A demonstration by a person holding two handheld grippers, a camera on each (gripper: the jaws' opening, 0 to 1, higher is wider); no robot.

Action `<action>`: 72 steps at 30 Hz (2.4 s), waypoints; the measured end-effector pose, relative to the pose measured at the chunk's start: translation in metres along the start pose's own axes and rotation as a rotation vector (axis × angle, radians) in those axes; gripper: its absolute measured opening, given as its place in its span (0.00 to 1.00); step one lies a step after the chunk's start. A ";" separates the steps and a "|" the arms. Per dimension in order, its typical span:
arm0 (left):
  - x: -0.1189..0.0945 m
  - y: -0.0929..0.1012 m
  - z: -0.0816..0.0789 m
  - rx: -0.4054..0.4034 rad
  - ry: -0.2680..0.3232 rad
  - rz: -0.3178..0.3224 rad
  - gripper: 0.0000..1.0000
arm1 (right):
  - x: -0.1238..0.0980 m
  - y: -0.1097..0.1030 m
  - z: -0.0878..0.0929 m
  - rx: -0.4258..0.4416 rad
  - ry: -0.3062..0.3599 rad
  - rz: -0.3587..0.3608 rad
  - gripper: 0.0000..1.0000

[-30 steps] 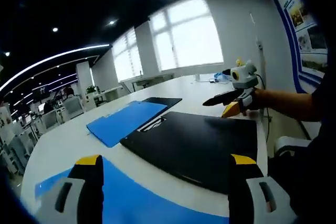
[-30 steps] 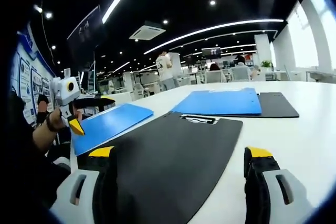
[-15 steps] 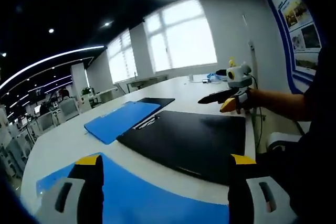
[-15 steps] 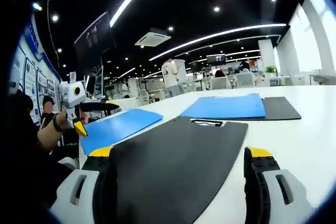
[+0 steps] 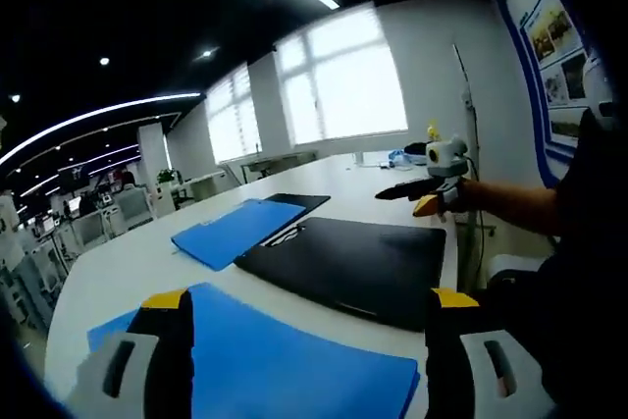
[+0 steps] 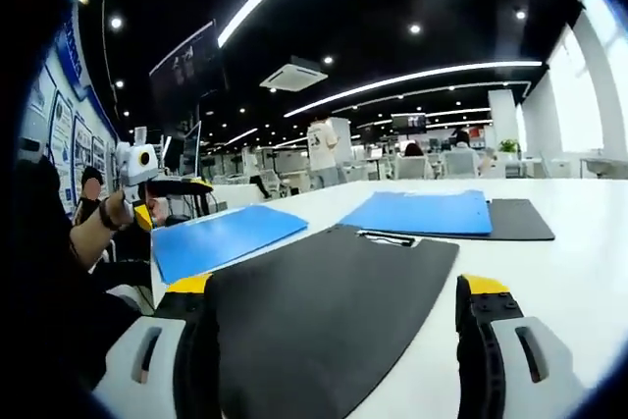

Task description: Organize the scattered folders on the table and sort them into different groups

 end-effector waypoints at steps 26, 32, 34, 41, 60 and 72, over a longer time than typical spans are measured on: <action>-0.042 -0.069 -0.052 0.002 0.112 0.007 0.97 | 0.005 0.013 -0.053 -0.088 0.094 -0.003 0.98; -0.010 -0.100 -0.047 -0.004 0.089 0.020 0.97 | 0.032 0.027 -0.062 -0.063 0.104 -0.007 0.98; 0.004 -0.112 -0.048 -0.012 0.089 0.031 0.97 | 0.042 0.031 -0.065 -0.070 0.100 0.000 0.98; 0.045 -0.150 -0.048 -0.032 0.052 0.044 0.97 | 0.080 0.039 -0.073 -0.087 0.097 -0.009 0.98; 0.114 -0.216 -0.033 -0.077 -0.023 0.052 0.97 | 0.133 0.075 -0.083 -0.090 0.042 0.026 0.97; 0.152 -0.249 -0.027 -0.079 -0.028 0.044 0.97 | 0.176 0.107 -0.091 -0.061 0.052 0.060 0.97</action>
Point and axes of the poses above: the point that each gripper's makers call its tool centre point, and the gripper's own axes: x roughly forward along the fingers, y roughly to its right, z roughly out of its underside, the point moved 5 cm from there along -x, roughly backward along the fingers, and after that the axes turned 13 degrees about z, right-handed, at the moved point
